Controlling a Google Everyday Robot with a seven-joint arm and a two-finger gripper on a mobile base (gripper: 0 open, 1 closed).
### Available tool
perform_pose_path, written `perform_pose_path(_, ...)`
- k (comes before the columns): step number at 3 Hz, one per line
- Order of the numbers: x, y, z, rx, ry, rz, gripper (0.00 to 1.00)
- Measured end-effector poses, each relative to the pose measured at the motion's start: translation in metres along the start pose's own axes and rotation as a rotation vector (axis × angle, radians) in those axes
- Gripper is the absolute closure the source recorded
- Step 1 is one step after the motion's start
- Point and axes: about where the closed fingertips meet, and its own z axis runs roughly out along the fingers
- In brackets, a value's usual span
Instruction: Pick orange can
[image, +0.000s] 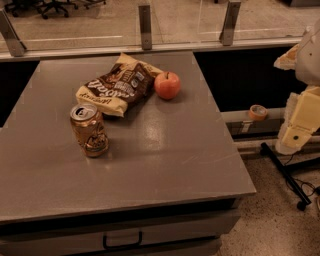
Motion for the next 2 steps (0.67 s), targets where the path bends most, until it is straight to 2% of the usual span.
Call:
perform_pose_path(1, 0.000, 0.000, 0.000, 0.000, 0.000, 0.000, 0.00)
perform_pose_path(2, -0.018, 0.004, 0.007, -0.032, -0.087, -0.007, 0.00)
